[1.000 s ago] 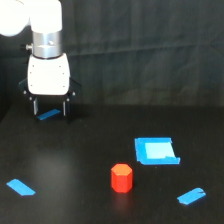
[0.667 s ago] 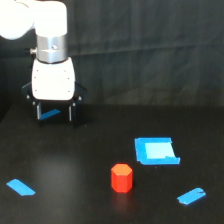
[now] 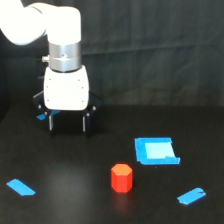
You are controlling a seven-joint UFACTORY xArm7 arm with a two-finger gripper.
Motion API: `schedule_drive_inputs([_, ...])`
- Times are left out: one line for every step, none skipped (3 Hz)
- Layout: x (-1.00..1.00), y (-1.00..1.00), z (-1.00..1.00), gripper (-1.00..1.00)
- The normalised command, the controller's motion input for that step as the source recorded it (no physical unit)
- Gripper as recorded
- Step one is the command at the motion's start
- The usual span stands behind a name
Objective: Pick up the red object from the table
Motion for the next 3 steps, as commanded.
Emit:
schedule_drive_inputs([0.8, -0.97, -0.12, 1.0])
schedule_drive_inputs([0.8, -0.86, -0.22, 0.98])
schedule_drive_inputs([0.72, -0.79, -0.25, 0.98])
